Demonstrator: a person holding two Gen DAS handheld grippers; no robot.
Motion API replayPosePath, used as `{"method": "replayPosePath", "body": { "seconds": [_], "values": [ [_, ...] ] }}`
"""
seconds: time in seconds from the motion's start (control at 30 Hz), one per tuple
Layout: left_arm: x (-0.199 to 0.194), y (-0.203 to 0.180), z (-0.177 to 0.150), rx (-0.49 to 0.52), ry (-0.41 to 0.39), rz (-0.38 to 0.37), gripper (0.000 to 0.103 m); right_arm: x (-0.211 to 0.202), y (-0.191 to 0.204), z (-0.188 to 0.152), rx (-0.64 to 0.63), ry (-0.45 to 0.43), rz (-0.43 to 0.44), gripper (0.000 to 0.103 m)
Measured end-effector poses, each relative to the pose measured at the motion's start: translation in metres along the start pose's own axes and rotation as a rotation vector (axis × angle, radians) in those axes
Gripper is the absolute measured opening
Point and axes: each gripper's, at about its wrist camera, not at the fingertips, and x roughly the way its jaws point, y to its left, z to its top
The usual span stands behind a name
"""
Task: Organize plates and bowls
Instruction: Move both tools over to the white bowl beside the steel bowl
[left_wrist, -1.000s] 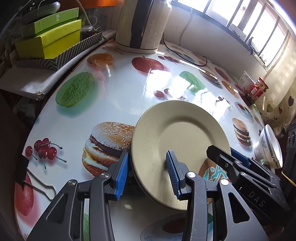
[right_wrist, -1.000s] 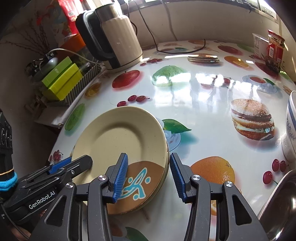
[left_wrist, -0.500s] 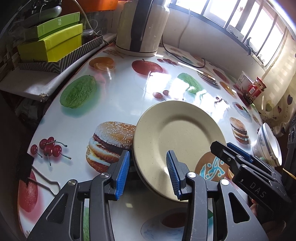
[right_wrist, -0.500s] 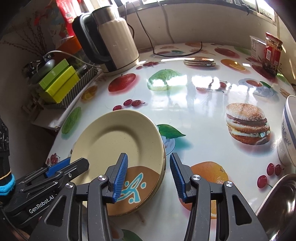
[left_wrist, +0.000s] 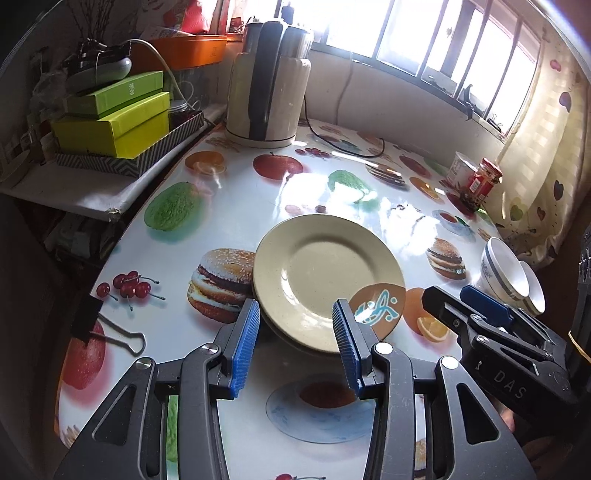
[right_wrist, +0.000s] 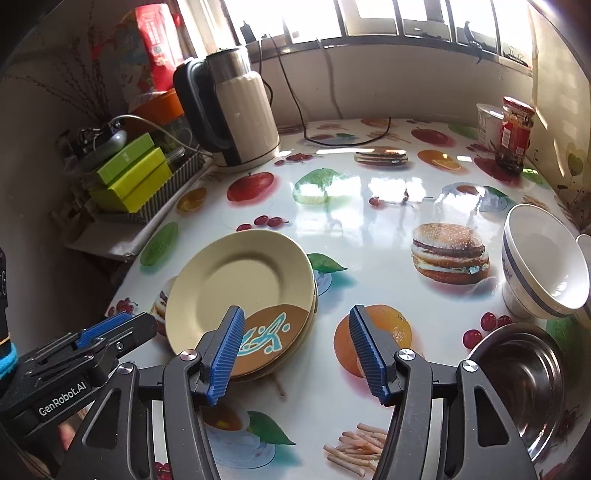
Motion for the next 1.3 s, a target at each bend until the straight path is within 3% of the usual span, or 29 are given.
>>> {"method": "replayPosePath", "body": {
  "seconds": [0.5, 1.0, 1.13, 1.3],
  "values": [
    [-0.028, -0.049, -0.019, 0.141, -0.053, -0.005, 0.043, -0.064, -0.014, -0.022, 0.017, -0.085, -0.068, 0.072],
    [-0.027, -0.099, -0.017, 0.202, -0.064, -0.090, 0.043, -0.098, -0.070, -0.032, 0.122, -0.126, -0.163, 0.073],
    [-0.018, -0.113, -0.013, 0.211, -0.049, -0.087, 0.043, -0.101, -0.088, -0.034, 0.144, -0.121, -0.180, 0.073],
    [-0.008, -0.134, -0.008, 0.238, -0.027, -0.136, 0.043, -0.107, -0.110, -0.034, 0.181, -0.123, -0.213, 0.073]
  ]
}}
